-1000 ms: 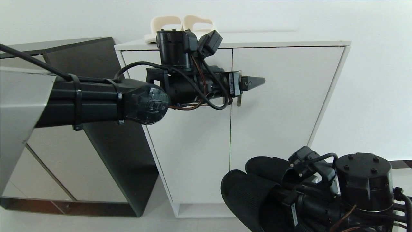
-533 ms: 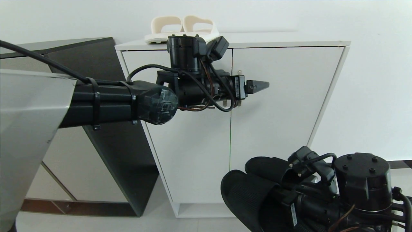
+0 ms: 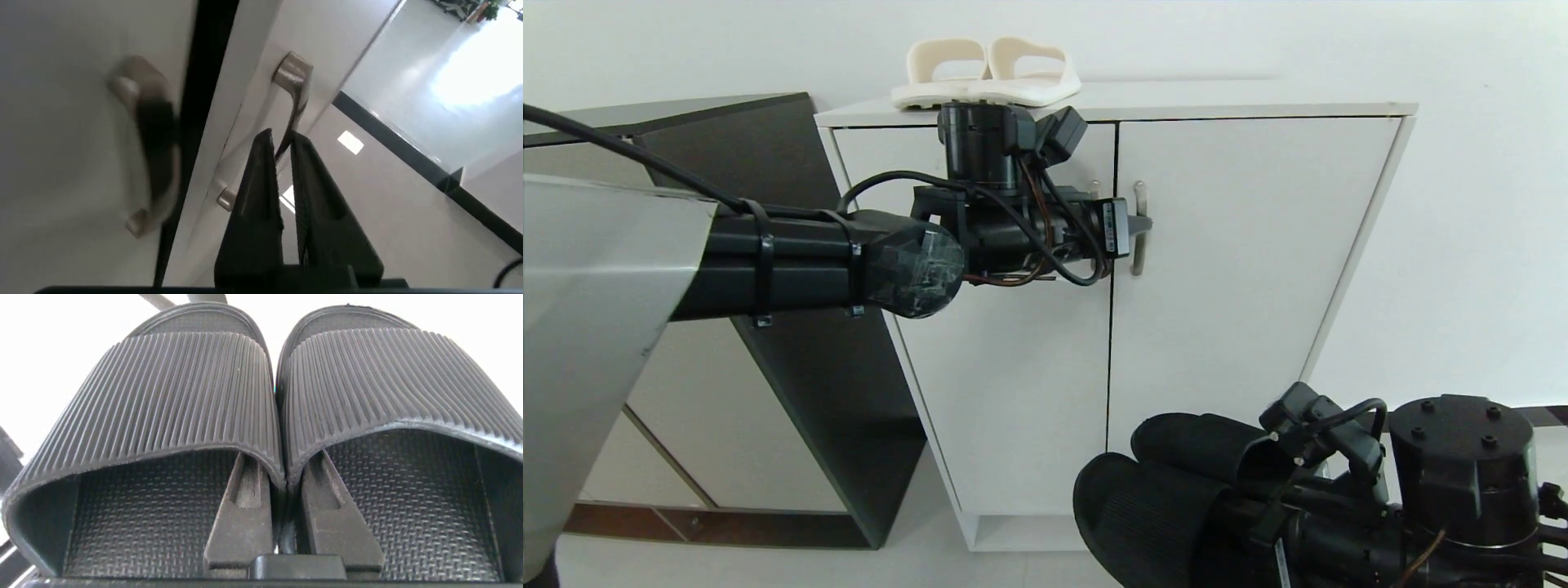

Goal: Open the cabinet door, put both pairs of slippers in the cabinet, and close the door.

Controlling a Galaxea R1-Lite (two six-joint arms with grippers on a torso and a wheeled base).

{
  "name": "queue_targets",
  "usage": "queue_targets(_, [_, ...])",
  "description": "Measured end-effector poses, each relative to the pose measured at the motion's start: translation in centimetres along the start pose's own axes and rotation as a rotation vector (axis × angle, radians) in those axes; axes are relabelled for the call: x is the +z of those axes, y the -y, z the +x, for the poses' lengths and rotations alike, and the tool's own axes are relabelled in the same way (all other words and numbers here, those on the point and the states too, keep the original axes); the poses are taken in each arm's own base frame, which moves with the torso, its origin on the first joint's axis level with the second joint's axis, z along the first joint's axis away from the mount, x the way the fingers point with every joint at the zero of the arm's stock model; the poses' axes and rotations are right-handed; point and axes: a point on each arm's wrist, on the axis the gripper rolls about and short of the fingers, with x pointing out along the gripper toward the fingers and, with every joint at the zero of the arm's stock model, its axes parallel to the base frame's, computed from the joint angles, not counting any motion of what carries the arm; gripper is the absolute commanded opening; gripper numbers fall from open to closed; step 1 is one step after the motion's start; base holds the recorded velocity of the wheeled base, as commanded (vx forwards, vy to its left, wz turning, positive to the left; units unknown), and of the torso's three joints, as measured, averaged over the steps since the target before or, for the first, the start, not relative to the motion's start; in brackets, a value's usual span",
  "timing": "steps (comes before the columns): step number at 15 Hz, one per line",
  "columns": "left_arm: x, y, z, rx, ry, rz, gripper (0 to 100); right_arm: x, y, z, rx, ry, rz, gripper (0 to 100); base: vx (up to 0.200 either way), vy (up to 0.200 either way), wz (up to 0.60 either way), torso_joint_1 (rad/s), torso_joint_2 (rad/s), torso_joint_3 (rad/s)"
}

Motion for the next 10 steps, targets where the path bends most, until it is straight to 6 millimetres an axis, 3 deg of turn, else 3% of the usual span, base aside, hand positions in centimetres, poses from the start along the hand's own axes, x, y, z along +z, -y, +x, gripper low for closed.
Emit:
queue_targets(5, [-0.8, 3.5, -2.5, -0.069, -0.012, 0.008, 0, -0.7, -0.2, -0.7, 0.072, -0.019, -0.047, 0, 0.0, 0.0, 0.0, 0.0, 0.0, 0.0])
queue_targets(10, [-1.1, 5.5, -5.6, -0.092, -0.01, 0.013, 0, -1.1, -0.3, -2.1, 0.14, -0.013, -0.075, 0, 0.0, 0.0, 0.0, 0.0, 0.0, 0.0])
